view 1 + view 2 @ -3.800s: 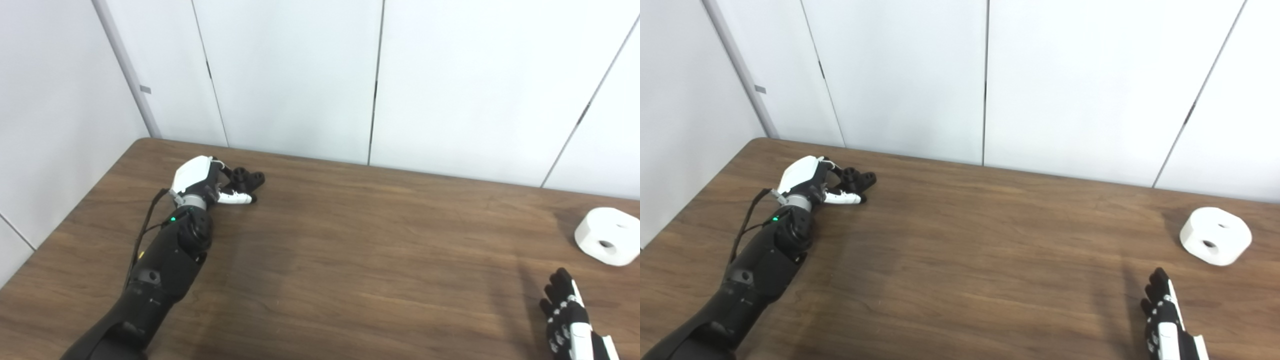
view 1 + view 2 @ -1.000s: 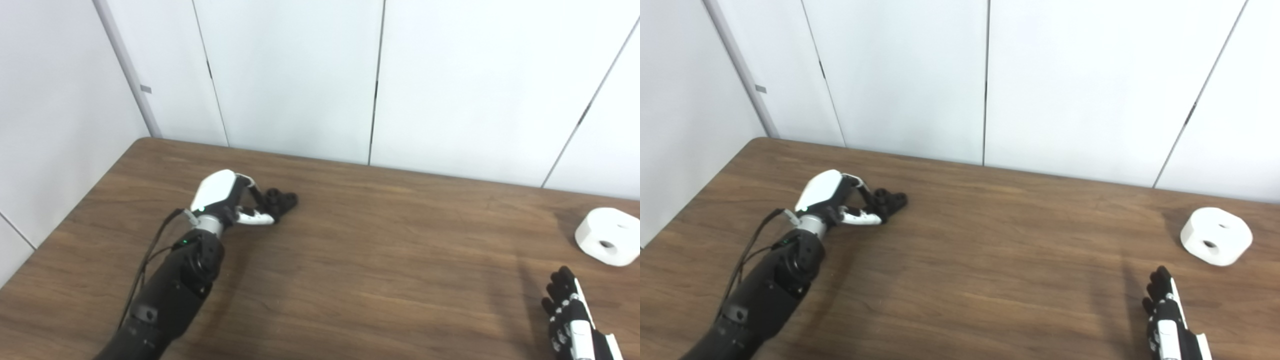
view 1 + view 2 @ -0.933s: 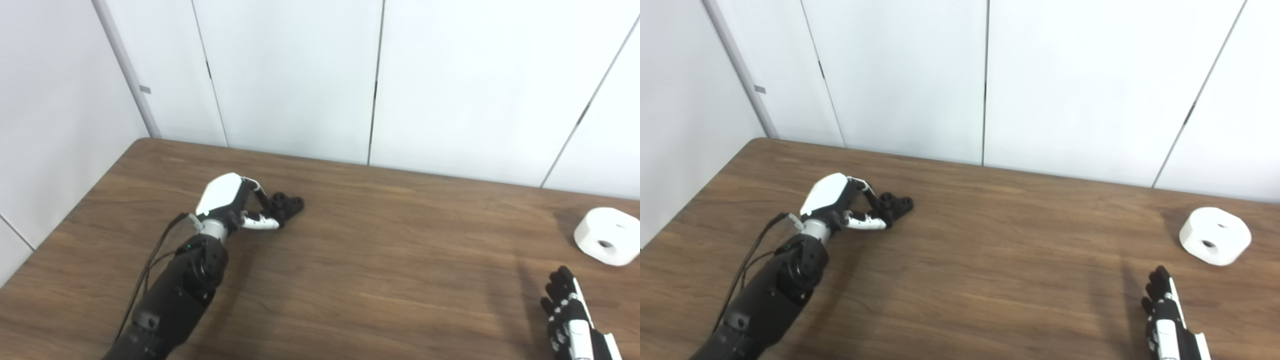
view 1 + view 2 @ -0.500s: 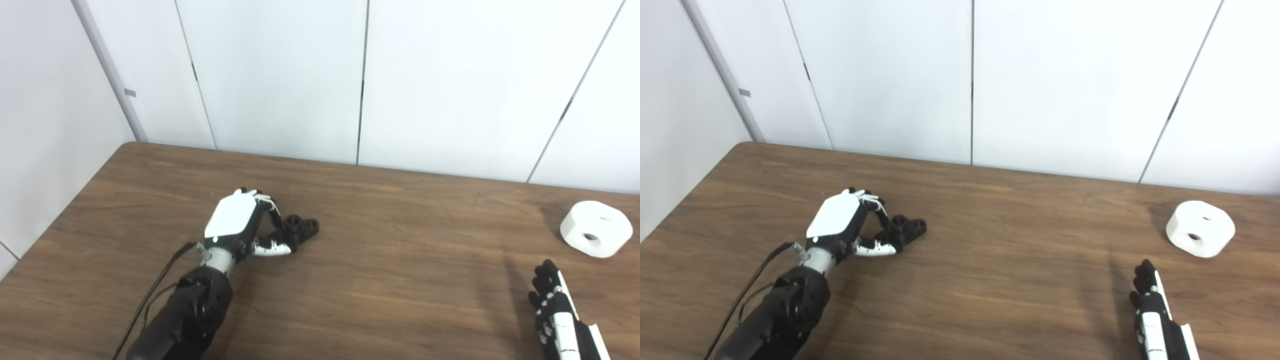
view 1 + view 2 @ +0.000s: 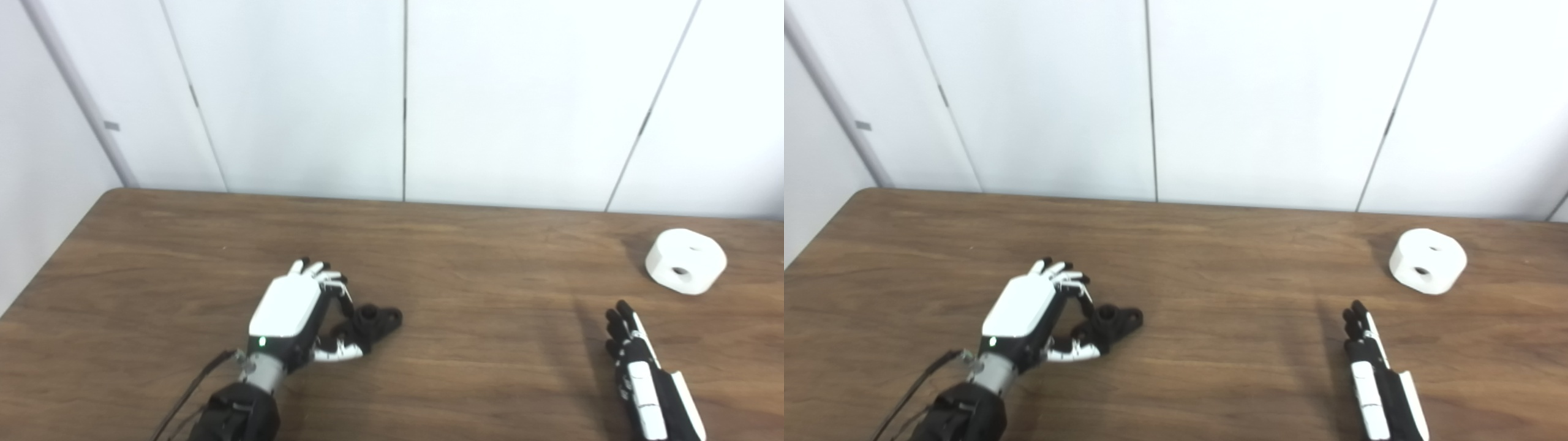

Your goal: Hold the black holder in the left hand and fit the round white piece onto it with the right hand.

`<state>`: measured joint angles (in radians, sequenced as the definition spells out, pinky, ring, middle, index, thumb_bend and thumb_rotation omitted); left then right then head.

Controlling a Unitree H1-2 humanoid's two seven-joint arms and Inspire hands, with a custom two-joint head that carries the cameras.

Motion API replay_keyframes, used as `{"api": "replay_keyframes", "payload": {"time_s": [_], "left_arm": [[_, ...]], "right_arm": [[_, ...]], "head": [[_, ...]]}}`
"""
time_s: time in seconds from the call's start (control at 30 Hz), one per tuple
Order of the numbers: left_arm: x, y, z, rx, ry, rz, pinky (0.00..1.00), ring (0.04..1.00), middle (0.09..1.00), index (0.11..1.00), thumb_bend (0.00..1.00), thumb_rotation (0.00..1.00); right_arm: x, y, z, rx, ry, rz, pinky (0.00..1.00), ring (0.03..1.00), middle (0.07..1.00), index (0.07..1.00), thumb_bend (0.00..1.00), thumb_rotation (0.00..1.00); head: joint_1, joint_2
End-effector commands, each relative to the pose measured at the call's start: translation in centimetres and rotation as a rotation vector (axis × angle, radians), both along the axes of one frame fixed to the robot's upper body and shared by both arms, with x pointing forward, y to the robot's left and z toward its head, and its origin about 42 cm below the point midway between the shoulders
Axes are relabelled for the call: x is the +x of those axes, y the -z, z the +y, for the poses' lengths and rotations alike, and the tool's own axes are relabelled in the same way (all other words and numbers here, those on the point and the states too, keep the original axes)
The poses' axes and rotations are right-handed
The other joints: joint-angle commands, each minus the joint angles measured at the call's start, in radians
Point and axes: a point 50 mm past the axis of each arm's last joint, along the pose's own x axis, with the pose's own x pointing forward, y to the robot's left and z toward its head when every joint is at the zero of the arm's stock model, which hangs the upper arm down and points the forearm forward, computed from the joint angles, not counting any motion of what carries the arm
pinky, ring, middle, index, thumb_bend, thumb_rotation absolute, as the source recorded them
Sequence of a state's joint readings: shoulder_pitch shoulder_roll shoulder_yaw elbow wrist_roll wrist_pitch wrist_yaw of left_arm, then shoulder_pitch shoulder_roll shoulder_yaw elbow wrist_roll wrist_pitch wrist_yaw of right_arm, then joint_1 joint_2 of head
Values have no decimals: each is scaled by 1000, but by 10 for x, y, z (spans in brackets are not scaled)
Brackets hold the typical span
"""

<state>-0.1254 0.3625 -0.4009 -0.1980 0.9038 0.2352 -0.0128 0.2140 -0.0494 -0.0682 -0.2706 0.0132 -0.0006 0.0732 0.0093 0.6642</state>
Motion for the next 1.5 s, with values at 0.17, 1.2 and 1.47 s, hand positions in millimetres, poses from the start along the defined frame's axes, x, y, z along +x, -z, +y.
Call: {"api": "replay_keyframes", "payload": {"time_s": [0.17,1.2,1.47], "left_arm": [[-24,1,-26,2,108,7,1000,927,809,487,523,51],[-68,19,-50,-16,263,40,1000,911,801,487,522,49],[-66,19,-49,-18,271,42,1000,910,804,487,522,50]], "right_arm": [[-23,1,7,3,22,25,1000,994,963,963,511,938],[-19,-22,8,-18,63,18,1000,975,947,945,521,957],[-15,-29,0,-67,76,17,997,977,944,934,529,935]], "head": [[-19,19],[-59,88],[-76,102]]}}
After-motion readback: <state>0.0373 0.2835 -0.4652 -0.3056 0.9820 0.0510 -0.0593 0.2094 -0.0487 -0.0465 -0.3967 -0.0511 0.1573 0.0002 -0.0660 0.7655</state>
